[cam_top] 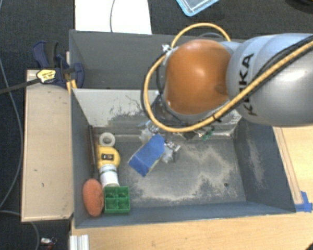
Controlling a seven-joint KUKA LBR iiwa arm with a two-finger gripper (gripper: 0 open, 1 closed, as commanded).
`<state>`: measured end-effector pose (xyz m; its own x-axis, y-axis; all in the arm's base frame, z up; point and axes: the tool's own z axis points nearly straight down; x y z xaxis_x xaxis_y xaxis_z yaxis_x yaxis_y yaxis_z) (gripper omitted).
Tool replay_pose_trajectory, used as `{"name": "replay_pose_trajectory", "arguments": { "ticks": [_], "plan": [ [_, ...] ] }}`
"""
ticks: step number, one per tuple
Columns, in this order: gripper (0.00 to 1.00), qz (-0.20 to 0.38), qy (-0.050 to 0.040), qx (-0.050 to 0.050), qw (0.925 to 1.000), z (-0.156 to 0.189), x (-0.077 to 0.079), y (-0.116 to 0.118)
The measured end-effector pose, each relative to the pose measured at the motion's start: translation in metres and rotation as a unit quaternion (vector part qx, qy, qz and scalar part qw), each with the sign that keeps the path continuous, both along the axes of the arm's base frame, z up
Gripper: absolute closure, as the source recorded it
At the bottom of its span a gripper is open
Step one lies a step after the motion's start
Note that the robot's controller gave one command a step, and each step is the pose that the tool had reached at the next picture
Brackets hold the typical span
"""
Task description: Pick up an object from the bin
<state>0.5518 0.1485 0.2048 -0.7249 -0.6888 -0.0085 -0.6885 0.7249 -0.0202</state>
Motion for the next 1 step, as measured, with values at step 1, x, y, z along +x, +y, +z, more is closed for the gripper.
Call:
{"name": "replay_pose_trajectory", "arguments": {
  "ticks": [1],
  "plan": [
    [1.00,0.146,-0.0018,-0.003,0.9892,-0.0316,0.0127,0.0158]
  ]
}}
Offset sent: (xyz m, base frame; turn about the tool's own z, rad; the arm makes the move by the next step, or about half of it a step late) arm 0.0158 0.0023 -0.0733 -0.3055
